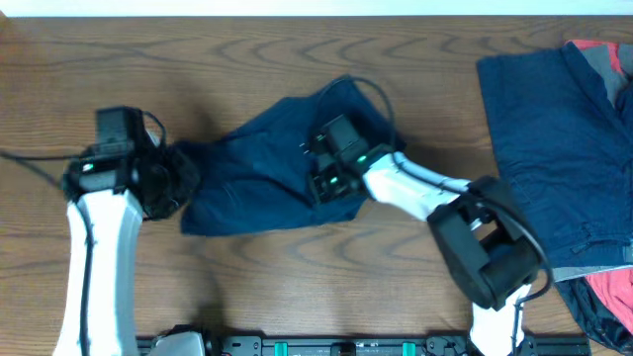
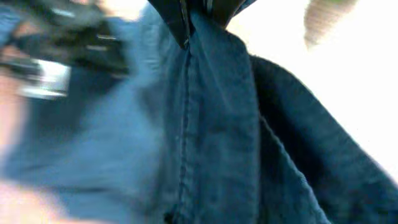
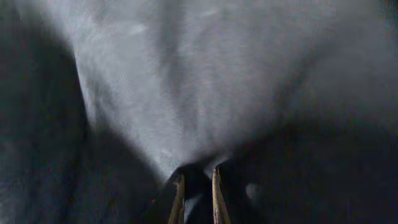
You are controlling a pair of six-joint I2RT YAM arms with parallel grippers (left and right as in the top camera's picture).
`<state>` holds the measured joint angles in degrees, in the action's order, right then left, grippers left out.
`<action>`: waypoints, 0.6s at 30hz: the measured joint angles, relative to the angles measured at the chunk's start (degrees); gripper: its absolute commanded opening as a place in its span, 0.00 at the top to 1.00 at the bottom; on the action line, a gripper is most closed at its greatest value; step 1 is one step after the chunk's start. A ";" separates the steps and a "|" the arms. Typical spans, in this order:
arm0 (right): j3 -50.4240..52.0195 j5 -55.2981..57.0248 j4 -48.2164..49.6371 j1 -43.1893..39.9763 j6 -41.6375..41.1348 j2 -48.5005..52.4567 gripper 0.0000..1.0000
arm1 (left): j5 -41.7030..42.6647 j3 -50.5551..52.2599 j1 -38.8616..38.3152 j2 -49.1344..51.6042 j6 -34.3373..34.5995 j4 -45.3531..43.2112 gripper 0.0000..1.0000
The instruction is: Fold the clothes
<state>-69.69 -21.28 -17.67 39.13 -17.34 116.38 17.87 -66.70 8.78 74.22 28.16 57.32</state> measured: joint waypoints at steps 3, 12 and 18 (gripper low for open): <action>0.02 -1.09 3.56 5.22 -1.31 0.74 0.82 | 2.29 -2.36 -2.08 -3.63 -0.13 -0.72 0.94; -0.42 0.02 6.23 14.27 -5.62 1.55 0.71 | 6.23 -2.54 -10.27 -4.66 -0.13 -3.06 0.94; -1.46 7.72 -10.60 6.01 -6.16 -3.82 0.71 | 6.62 -2.51 -14.95 -2.99 0.09 -3.56 0.94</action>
<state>-71.16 -13.56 -28.27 45.15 -23.51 112.55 24.49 -69.21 -6.17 71.22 28.25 53.76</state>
